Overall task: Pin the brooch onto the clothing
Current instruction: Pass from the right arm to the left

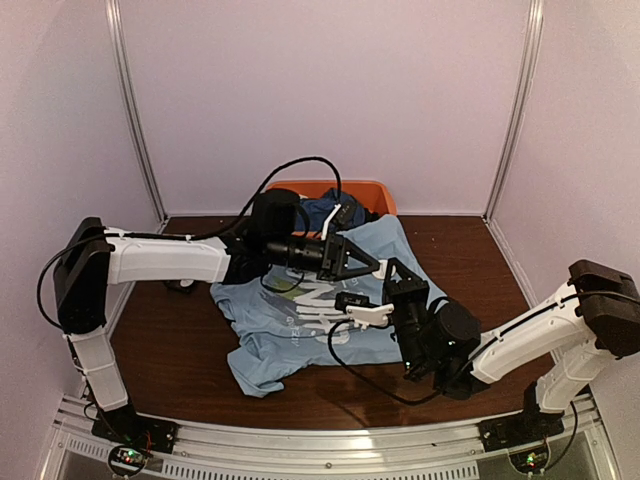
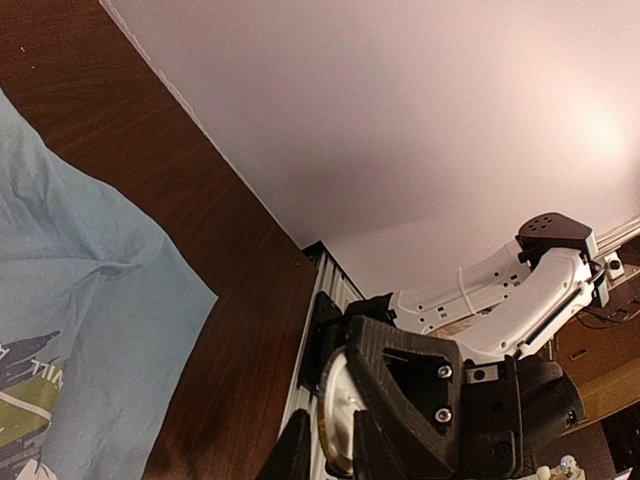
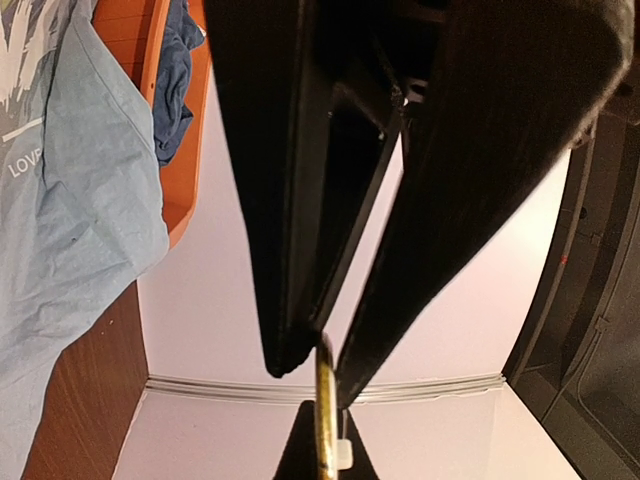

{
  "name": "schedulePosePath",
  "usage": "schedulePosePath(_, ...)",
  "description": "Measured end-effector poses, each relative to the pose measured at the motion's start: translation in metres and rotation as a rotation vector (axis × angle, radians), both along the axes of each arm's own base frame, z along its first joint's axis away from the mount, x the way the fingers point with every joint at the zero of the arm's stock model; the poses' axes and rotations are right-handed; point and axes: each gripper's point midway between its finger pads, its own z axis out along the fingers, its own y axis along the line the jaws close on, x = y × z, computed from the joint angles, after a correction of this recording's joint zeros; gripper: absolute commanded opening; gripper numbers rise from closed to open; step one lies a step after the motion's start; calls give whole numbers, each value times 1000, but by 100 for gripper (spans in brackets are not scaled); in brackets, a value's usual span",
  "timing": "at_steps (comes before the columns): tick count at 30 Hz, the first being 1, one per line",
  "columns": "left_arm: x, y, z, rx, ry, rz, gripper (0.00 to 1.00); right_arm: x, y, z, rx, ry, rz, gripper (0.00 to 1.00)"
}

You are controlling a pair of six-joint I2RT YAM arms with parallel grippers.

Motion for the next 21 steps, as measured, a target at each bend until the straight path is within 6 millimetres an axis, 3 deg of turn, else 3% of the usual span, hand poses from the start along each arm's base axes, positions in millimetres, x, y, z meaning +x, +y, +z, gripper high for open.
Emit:
schedulePosePath(3,-1,0,2,-6,6,-5,1,0,0,0,-6,-1,-1,0)
schedulePosePath(5,-1,0,2,-4,25,-2,0,0,0,0,-15,-2,-3,0)
schedulePosePath(7,0,0,2,-1,48,2,0,1,1,0,-20,-2,-6,7)
schedulePosePath(12,0,0,8,-21,43,-9,0,3,3,2,-9,-1,-15,49)
schedulePosePath(14,-1,-1,10,-33,34,-12,0,4,4,6,3,-4,-18,79)
schedulePosePath(16,0,-1,12,-41,28,-12,0,4,5,11,27,-7,-22,89)
schedulePosePath(21,4,-1,17,-60,0,1,0,5,1,13,92,3,-37,99)
